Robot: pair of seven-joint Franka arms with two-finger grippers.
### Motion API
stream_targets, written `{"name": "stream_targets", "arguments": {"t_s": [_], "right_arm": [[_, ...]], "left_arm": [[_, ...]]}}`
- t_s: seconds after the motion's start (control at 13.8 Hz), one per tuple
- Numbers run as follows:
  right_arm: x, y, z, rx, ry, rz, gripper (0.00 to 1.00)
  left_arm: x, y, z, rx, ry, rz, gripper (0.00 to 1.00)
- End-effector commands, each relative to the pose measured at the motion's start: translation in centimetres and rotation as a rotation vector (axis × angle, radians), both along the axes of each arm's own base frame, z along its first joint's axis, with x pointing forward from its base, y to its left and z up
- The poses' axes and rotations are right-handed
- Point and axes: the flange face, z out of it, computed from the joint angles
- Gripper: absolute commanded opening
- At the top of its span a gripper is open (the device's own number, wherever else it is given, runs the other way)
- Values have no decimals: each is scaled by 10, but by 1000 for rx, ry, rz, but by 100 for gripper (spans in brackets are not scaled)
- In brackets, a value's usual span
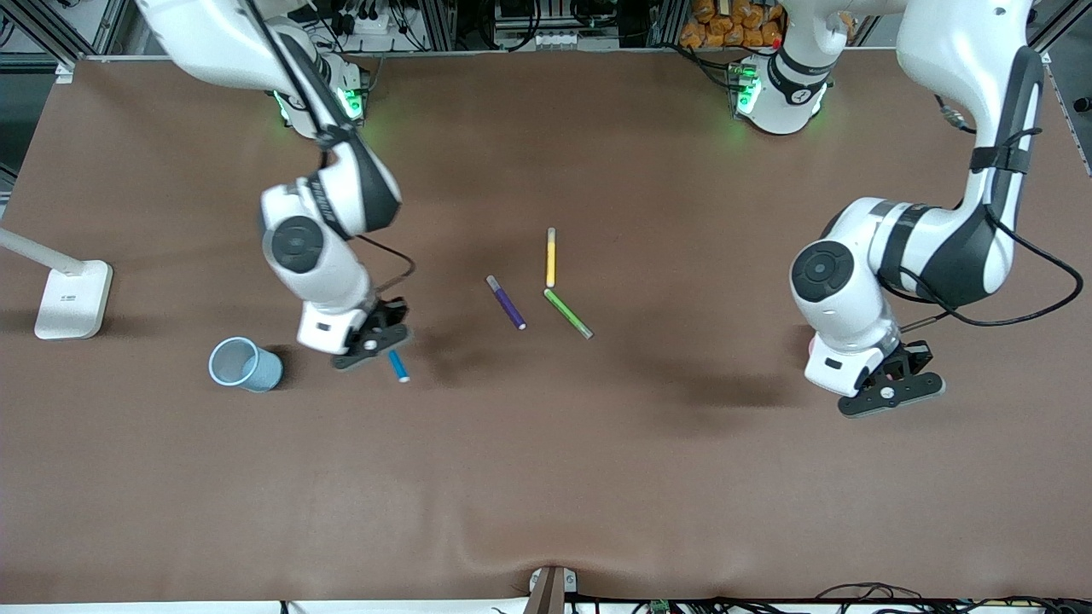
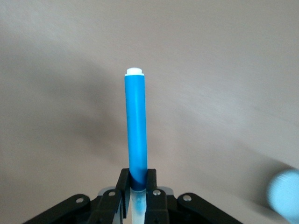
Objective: Place pink and blue markers in matching cups
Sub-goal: 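Carry the pink marker over the pink cup while the right gripper carries blue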
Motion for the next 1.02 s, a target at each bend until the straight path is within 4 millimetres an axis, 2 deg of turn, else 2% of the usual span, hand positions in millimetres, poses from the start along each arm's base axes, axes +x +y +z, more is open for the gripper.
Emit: {"name": "stream_targets", "arguments": {"t_s": [0.0, 0.22, 0.44, 0.58, 0.73, 0.8, 0.87, 0.94], "right_arm": [[3, -31, 41, -24, 62, 45, 0], [12, -73, 65, -51, 205, 50, 0], [14, -124, 67, -91, 279, 126, 0], [14, -143, 69, -112, 310, 215, 0], [14, -159, 69, -100, 334, 316, 0], [15, -166, 70, -106, 341, 375, 0], [16, -172, 70, -126, 350, 442, 0], [17, -178, 70, -151, 361, 513, 0]], "left_arm": [[-4, 7, -17, -16, -22, 14, 0], [-12, 6, -29, -32, -24, 23, 0], [-24, 1, -53, -44, -34, 79, 0], [-30, 1, -66, 12, -76, 58, 0], [-31, 2, -70, 23, -92, 62, 0], [-30, 2, -67, 22, -99, 62, 22], [-28, 1, -64, 21, -104, 63, 67], [-28, 2, -64, 21, -103, 63, 100]]}}
